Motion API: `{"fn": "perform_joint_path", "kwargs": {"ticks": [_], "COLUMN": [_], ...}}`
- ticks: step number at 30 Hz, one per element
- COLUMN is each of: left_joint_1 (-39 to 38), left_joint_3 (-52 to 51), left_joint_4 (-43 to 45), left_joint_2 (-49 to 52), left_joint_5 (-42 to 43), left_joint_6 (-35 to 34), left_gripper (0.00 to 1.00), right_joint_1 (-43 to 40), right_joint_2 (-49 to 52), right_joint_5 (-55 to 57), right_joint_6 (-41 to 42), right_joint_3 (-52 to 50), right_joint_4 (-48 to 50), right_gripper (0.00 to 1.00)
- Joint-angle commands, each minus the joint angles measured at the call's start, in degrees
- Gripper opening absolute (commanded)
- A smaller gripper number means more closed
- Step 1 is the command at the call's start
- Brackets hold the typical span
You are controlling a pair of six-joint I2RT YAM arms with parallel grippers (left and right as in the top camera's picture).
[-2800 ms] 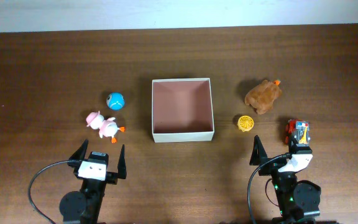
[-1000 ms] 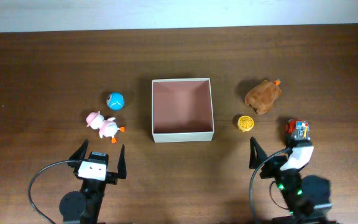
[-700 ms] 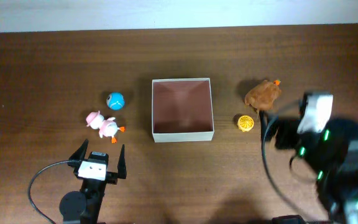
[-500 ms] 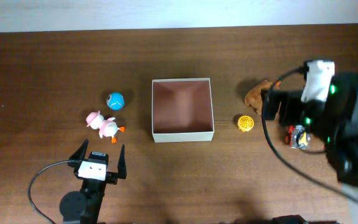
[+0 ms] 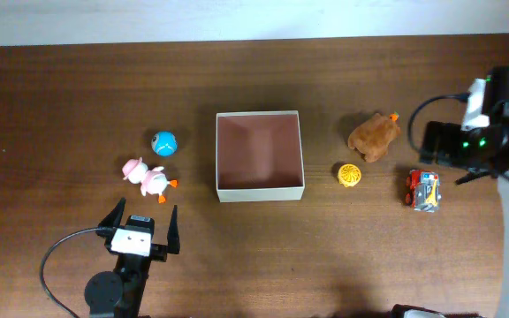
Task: Pack container
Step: 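Move the right gripper over the red toy fire truck and grasp it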
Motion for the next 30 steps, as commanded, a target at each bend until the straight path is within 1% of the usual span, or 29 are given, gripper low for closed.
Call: {"fn": "perform_joint_path", "kwargs": {"ticks": [1,3,5,9,15,22,30], "left_joint_1": [0.4,0.4,0.4,0.4,0.4,0.4,0.4], "left_joint_3": [-0.2,-0.2,-0.2,-0.2,-0.2,-0.2,-0.2], "left_joint_4": [0.0,0.0,0.0,0.0,0.0,0.0,0.0], "left_joint_2": [-0.5,-0.5,-0.5,-0.5,-0.5,-0.5,-0.5], "left_joint_5": [0.8,0.8,0.8,0.8,0.8,0.8,0.8], "left_joint_6": [0.7,0.7,0.7,0.7,0.7,0.7,0.7], "left_gripper": [1.00,1.00,1.00,1.00,1.00,1.00,1.00], "right_joint_1": [-4.0,-5.2,-6.2,-6.9,-6.9,-6.9,-6.9], "right_joint_2": [3.8,6.3,8.9,13.7,16.3,17.0,19.6], "right_joint_5": [0.5,-0.2,-2.7,-6.7,-9.5,-8.6,-6.2], "right_joint_6": [1.8,1.7,-0.1,-1.0,-0.8,-1.5,-1.3], "right_joint_3": [0.9,-0.1,-2.2,-9.2,-15.4,-16.6,-16.6], "right_joint_4": [-0.6,0.0,1.0,6.0,13.2,17.0,17.6], "right_gripper": [0.99,0.99,0.99,1.00,0.99,0.99,0.99]}}
